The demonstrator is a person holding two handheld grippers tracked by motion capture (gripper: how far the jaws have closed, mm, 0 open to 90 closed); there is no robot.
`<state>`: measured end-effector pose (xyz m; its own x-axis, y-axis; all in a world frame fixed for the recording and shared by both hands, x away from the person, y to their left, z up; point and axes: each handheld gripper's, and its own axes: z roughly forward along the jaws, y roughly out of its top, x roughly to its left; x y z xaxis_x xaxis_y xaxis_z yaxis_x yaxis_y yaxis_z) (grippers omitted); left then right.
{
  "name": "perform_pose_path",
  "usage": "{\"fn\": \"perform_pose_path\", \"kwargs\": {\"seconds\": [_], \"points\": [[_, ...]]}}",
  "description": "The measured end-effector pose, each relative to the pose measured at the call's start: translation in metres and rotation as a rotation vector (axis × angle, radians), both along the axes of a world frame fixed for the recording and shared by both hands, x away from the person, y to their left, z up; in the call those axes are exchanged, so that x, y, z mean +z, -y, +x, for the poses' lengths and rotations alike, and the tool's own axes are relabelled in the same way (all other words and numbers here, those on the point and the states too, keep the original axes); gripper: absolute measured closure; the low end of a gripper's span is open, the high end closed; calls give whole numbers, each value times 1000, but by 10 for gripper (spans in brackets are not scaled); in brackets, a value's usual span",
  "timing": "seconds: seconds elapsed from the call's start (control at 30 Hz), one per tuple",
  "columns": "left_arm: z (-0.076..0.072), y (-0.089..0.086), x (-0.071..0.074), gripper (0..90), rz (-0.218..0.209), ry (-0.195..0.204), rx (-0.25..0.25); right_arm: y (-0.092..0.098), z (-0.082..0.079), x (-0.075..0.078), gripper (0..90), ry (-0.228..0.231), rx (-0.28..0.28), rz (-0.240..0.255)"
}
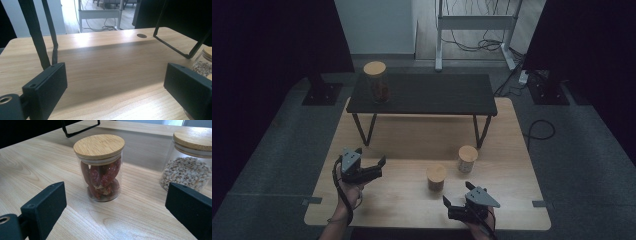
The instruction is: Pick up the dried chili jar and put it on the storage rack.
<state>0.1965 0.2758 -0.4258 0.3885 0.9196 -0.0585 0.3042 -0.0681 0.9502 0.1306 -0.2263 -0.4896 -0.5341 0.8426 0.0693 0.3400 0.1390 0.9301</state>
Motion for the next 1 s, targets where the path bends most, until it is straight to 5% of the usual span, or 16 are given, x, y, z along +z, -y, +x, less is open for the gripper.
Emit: {"fn": "perform_pose_path", "kwargs": {"seconds": [1.0], "points": [[4, -2, -4, 40, 7, -16, -34, -16, 4, 5, 0, -30, 34, -70]]}}
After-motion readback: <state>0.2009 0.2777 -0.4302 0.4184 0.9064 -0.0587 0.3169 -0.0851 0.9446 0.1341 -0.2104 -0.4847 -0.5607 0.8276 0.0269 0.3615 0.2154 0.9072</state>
